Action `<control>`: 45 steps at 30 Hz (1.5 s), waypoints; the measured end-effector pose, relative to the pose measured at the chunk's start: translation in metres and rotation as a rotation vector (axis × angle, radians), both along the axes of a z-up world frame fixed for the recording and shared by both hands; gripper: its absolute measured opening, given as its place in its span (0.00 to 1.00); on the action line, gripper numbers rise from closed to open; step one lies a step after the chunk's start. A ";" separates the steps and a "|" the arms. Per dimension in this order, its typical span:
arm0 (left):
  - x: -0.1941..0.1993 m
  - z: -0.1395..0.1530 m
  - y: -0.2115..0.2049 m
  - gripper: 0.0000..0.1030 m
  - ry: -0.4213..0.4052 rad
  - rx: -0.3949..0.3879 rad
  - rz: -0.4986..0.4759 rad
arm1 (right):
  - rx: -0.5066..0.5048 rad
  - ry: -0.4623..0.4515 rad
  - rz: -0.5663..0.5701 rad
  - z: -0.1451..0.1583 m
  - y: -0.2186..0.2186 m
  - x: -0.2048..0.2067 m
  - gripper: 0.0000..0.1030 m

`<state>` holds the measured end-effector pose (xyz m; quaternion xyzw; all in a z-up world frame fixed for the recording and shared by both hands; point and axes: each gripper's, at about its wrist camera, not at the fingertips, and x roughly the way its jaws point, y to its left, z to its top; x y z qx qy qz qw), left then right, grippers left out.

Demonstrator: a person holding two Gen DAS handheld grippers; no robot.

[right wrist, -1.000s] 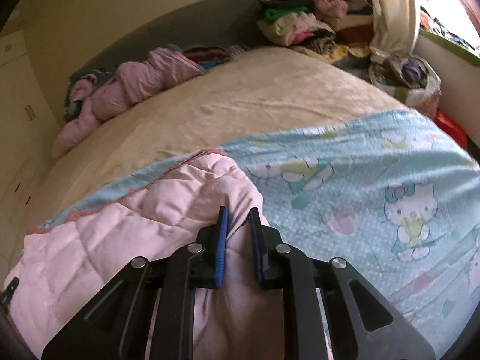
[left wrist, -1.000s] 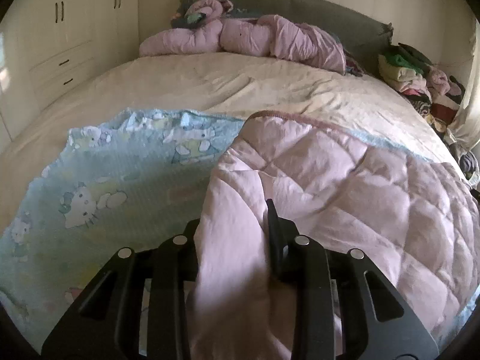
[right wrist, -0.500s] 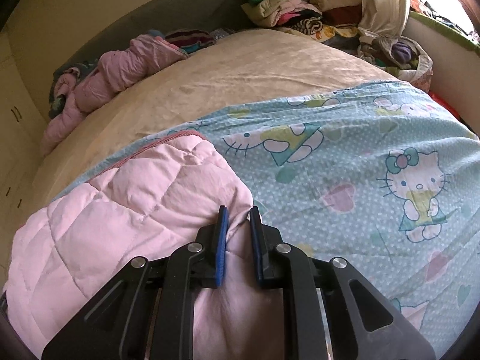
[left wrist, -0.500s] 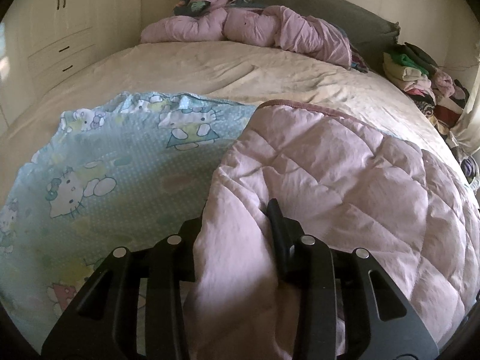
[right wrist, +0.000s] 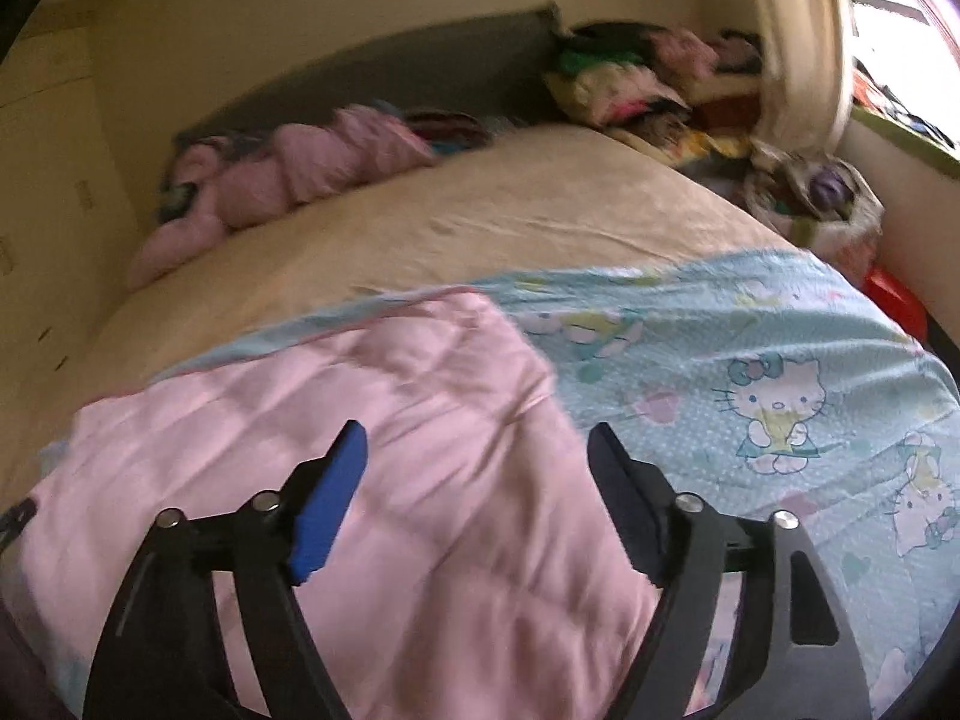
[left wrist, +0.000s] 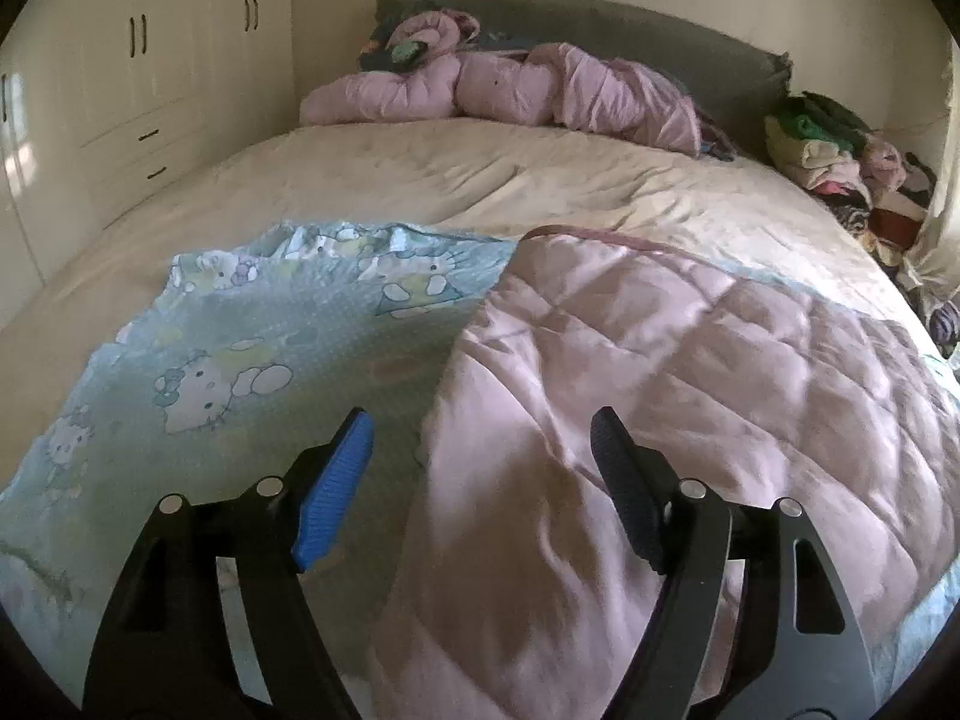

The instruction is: Fold large clothes

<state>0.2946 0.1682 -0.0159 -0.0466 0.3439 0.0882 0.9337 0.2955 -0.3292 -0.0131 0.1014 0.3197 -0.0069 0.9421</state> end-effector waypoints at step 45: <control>-0.063 -0.043 0.024 0.91 0.112 -0.256 0.001 | 0.112 0.170 0.023 -0.046 -0.022 -0.073 0.96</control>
